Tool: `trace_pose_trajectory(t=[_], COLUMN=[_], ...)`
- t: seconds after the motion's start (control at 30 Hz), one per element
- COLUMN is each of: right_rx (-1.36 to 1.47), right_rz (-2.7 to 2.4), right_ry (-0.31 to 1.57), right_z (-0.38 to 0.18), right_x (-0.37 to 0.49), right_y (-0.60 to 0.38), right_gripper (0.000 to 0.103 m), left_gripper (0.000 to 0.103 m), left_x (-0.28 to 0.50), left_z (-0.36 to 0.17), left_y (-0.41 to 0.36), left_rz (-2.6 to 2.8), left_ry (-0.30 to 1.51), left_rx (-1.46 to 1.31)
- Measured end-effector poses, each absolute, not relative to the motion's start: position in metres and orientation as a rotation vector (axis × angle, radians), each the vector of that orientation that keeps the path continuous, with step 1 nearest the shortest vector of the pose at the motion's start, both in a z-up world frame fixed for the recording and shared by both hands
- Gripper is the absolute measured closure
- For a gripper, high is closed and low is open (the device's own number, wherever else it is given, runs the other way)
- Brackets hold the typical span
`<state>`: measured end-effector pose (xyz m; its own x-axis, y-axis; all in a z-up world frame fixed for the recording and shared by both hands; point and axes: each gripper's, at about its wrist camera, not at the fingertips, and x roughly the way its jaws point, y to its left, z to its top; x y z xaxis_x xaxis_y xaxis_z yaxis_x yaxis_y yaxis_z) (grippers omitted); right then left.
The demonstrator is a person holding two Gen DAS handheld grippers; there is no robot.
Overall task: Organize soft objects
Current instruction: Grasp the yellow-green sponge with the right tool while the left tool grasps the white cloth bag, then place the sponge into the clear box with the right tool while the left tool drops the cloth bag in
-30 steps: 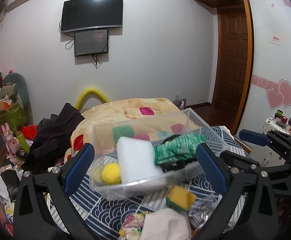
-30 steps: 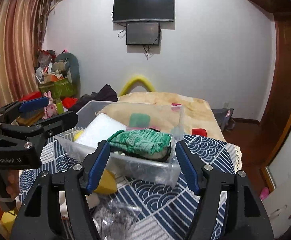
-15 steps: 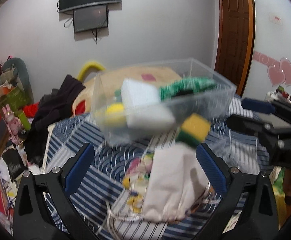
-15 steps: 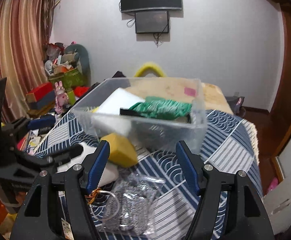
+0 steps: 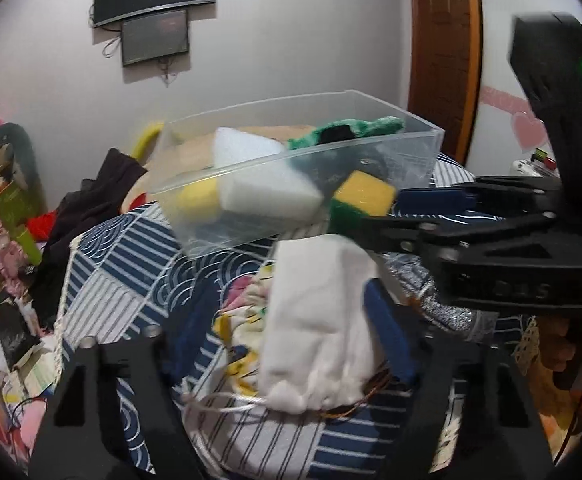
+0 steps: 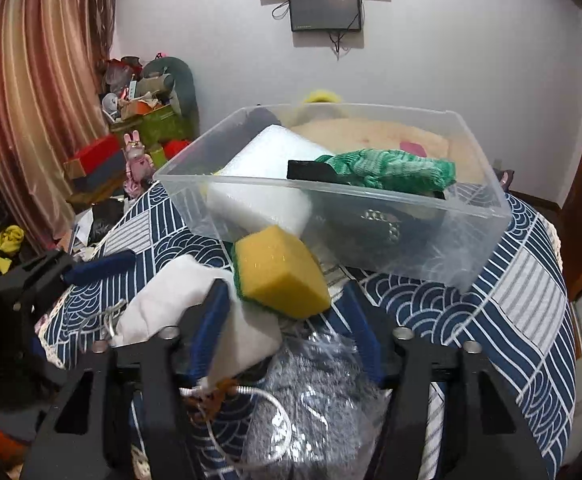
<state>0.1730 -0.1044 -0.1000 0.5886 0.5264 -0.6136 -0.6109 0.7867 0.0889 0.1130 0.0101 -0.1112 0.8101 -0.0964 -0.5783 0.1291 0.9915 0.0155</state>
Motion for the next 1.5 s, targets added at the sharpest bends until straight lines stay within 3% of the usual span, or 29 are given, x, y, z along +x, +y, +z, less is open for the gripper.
trace_pose_trajectory(t=[0.07,0.1,0.33,1.03,1.5], right_rx=[-0.136,-0.135,-0.101,-0.029,-0.004], right_rz=[0.666,0.66,0.629,0.569,0.516], right_ry=[0.676,0.679,0.636,0.491,0.422], right_z=[-0.101,-0.101,-0.096,-0.05,-0.029], right_x=[0.174,0.175,0.163,0.148,0.172], right_y=[-0.103,-0.103,-0.123,-0.163,-0.163], right_gripper=[0.071,0.072,0.074,0.074,0.074], left_gripper=[0.056,0.066,0.092,0.096,0.096], left_x=[0.117,0.118,0.11,0.098,0.155], left_z=[-0.114,-0.115,-0.118,-0.034,-0.005], left_y=[0.006,0.005,0.003,0.012,0.043], left_rz=[-0.142,-0.148,-0.145,-0.114,-0.037], left_ry=[0.621,0.621,0.575,0.381,0.341], left_rx=[0.06,0.058,0.071,0.009,-0.061])
